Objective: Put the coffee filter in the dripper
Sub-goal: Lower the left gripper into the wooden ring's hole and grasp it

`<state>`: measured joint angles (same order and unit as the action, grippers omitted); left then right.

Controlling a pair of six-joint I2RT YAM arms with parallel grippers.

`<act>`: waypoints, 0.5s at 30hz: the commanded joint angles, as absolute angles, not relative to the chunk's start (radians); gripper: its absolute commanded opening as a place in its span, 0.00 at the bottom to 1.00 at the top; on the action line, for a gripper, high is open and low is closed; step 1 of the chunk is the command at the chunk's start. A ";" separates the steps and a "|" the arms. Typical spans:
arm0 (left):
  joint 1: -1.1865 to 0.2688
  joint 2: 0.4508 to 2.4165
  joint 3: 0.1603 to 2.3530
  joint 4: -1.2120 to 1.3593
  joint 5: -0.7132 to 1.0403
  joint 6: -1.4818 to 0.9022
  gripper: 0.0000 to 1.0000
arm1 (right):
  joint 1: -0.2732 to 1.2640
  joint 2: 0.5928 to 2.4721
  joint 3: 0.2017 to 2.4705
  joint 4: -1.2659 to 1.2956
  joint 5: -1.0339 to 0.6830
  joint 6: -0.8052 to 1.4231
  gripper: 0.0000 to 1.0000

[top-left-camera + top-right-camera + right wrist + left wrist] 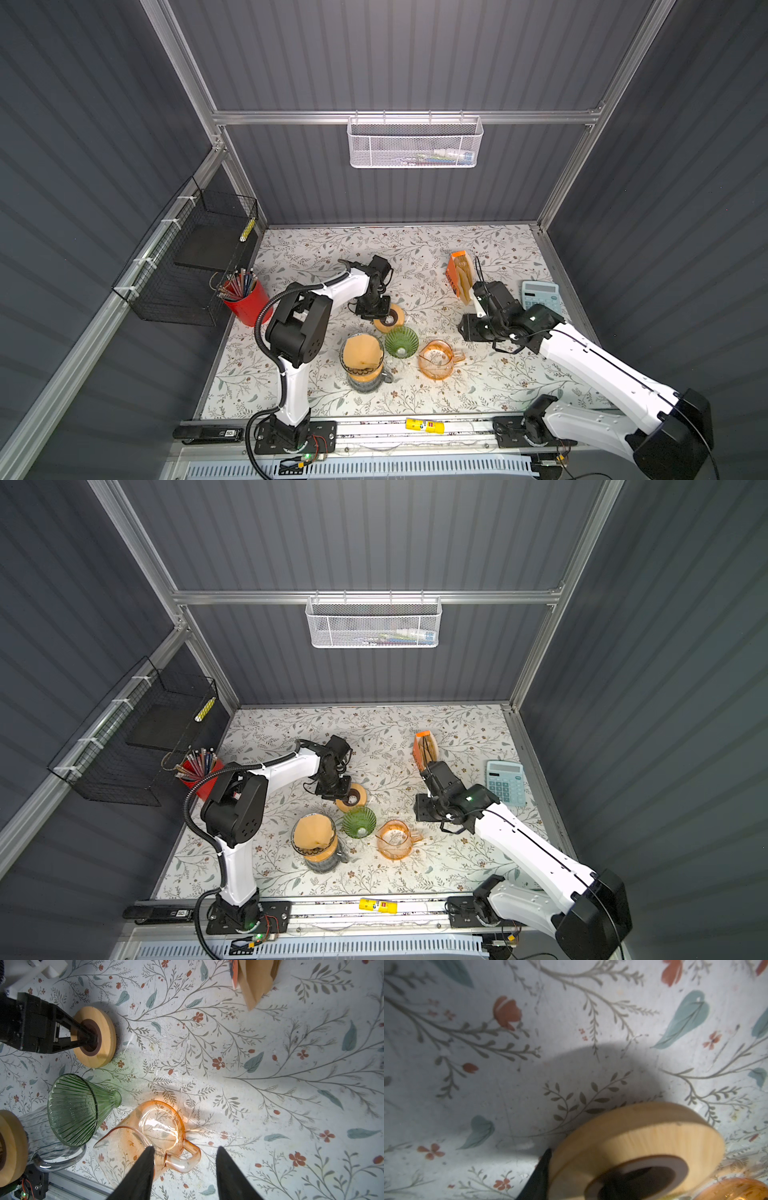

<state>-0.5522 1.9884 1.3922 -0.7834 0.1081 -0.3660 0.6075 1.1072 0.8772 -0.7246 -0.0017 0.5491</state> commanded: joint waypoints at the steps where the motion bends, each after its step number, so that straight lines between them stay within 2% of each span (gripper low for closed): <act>1: -0.561 2.003 1.403 -0.812 0.094 -0.350 0.36 | 0.602 1.102 0.871 -0.725 -0.005 0.554 0.50; 15: -0.561 1.952 1.470 -0.806 0.097 -0.382 0.29 | 0.601 1.088 0.880 -0.728 -0.003 0.557 0.50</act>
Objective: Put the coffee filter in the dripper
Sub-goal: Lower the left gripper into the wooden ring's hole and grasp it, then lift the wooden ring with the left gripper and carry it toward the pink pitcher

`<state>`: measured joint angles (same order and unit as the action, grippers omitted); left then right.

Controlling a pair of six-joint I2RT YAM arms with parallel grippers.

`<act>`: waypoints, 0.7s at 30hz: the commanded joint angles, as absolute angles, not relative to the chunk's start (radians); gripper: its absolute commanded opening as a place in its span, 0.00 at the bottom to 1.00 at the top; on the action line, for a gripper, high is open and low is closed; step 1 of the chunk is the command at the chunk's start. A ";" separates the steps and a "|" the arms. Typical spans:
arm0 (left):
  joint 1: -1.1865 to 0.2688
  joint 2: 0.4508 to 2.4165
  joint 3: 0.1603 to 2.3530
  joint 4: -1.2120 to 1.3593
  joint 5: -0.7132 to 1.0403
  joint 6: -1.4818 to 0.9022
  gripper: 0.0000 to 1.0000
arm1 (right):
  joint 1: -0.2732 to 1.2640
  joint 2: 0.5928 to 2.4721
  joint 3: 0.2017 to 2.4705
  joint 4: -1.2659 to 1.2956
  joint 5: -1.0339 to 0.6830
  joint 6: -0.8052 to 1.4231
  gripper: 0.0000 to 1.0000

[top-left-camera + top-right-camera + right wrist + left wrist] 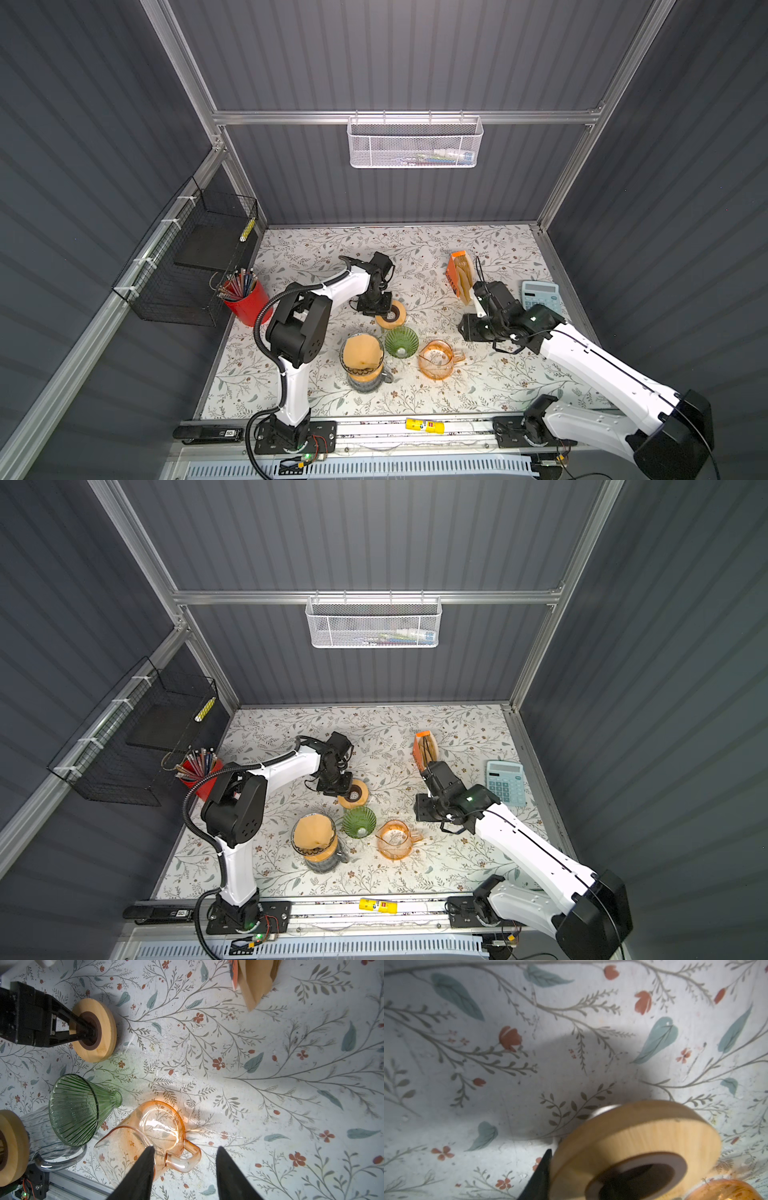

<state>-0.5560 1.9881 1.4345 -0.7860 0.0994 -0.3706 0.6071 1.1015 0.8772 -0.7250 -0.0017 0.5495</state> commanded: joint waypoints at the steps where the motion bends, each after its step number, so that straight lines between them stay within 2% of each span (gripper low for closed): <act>1: -0.561 1.949 1.475 -0.808 0.097 -0.383 0.29 | 0.602 1.086 0.882 -0.728 -0.002 0.557 0.50; 21: -0.561 1.894 1.640 -0.874 0.132 -0.408 0.28 | 0.602 1.027 0.890 -0.733 0.039 0.577 0.50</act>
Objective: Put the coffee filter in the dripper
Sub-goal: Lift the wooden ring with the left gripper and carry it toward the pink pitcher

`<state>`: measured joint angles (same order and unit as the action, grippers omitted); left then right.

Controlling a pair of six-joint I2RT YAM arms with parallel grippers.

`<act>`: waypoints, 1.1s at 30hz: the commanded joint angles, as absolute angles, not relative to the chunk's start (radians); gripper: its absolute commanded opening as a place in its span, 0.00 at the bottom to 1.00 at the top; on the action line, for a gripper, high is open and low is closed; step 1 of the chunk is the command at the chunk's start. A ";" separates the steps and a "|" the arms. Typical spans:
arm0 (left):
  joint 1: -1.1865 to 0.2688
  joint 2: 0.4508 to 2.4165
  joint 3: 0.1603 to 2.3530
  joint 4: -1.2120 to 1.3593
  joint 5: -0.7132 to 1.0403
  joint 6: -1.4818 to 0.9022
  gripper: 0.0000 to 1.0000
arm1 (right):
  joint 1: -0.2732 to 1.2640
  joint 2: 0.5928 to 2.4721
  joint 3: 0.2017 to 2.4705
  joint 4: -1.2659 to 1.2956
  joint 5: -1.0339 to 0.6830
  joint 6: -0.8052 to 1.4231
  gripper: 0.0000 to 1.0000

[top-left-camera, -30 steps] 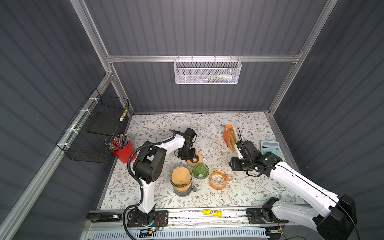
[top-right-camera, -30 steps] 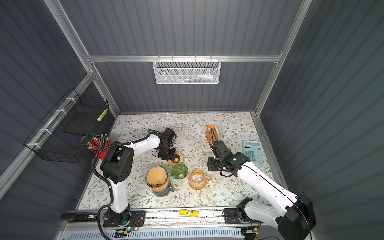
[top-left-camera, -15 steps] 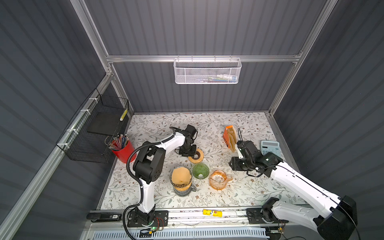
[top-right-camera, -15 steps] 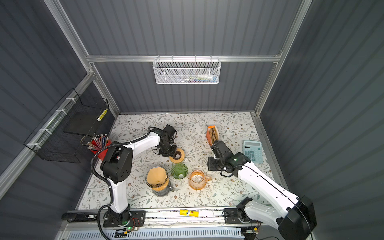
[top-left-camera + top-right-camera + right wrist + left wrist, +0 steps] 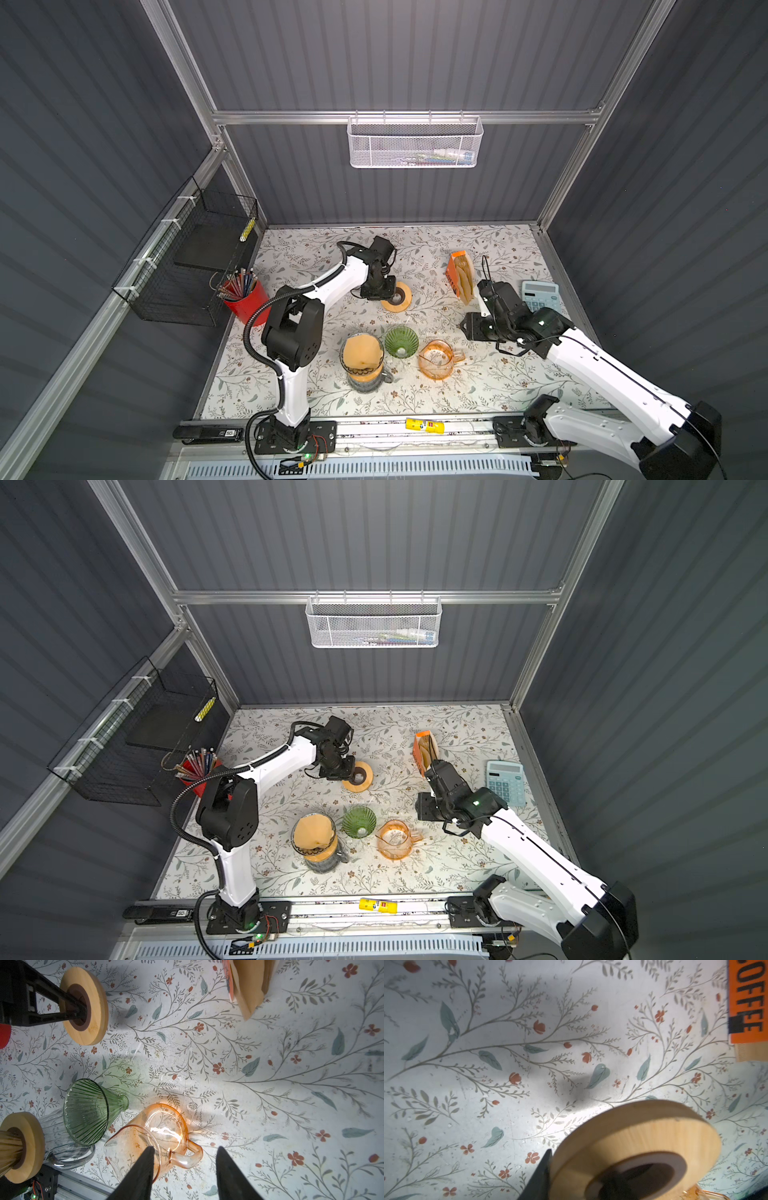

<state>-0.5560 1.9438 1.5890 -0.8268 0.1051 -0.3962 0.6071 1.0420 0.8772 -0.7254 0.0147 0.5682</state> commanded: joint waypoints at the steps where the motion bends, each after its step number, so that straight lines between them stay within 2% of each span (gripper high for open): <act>1: -0.561 1.888 1.651 -0.880 0.136 -0.410 0.28 | 0.602 1.024 0.891 -0.733 0.040 0.577 0.50; 10: -0.588 1.841 1.738 -0.948 0.177 -0.407 0.29 | 0.601 1.000 0.905 -0.734 0.036 0.587 0.51; 22: -0.734 1.849 1.855 -1.083 0.141 -0.395 0.29 | 0.559 0.947 0.908 -0.733 -0.011 0.585 0.51; 33: -0.858 1.877 1.853 -1.111 0.140 -0.423 0.29 | 0.520 0.899 0.907 -0.753 -0.031 0.574 0.52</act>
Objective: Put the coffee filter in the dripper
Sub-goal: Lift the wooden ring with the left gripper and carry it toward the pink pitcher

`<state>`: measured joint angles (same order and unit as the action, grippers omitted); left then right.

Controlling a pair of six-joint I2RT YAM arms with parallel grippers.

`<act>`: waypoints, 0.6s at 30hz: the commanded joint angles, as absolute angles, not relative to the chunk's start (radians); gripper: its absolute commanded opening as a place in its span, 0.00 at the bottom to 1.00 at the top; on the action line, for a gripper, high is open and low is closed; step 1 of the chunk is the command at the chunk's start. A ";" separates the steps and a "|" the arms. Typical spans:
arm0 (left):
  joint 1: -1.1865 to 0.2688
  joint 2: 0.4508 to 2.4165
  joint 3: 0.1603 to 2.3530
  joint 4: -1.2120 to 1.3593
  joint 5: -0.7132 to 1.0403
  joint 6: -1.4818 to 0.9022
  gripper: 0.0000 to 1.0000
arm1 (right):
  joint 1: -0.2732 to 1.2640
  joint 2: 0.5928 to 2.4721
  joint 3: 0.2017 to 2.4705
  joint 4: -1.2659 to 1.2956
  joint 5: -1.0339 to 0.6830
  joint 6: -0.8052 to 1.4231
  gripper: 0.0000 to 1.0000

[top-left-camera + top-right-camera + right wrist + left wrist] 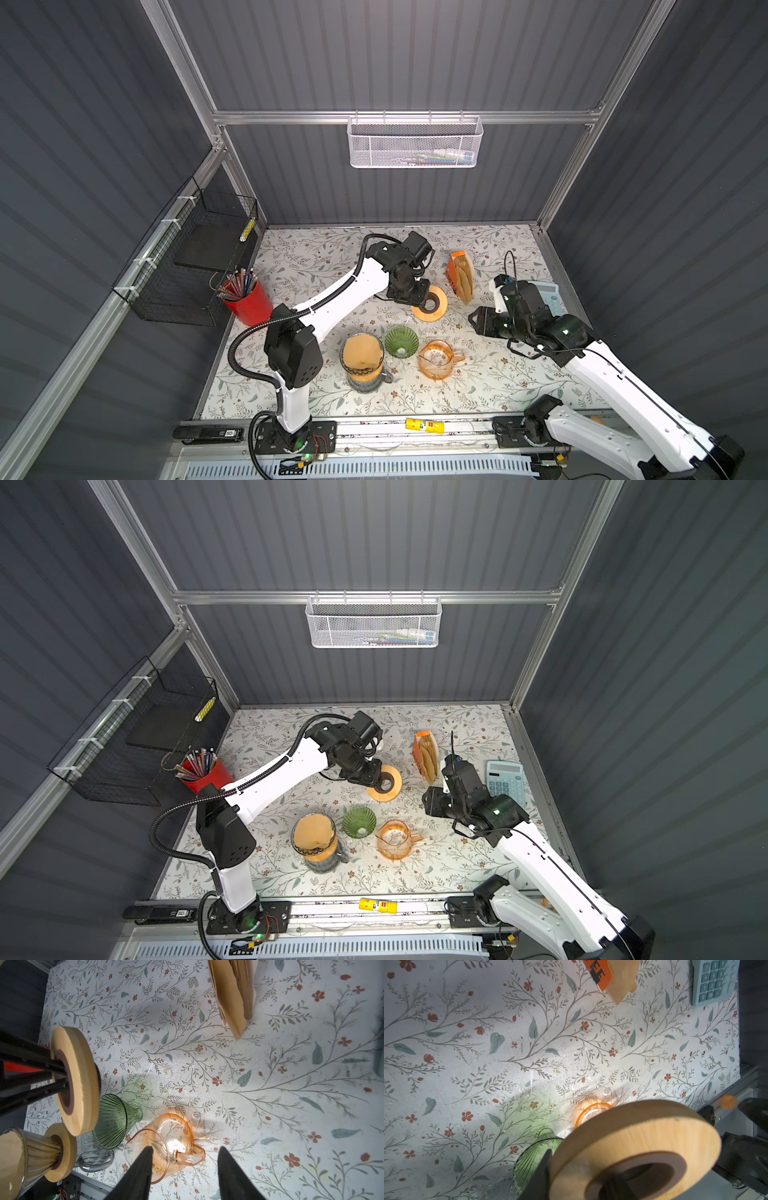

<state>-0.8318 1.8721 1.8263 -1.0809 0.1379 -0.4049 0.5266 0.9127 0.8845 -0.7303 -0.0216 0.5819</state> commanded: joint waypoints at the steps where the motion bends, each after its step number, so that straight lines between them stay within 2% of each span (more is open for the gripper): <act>1: -0.870 1.881 1.853 -1.115 0.138 -0.423 0.29 | 0.520 0.897 0.907 -0.756 -0.030 0.574 0.52; 18: -0.987 1.900 1.756 -1.109 0.100 -0.463 0.30 | 0.518 0.873 0.902 -0.761 -0.044 0.584 0.51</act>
<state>-0.9737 1.8912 1.7832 -1.1023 0.1192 -0.4393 0.5232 0.8886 0.8848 -0.7338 -0.0387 0.5797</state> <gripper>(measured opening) 0.361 0.513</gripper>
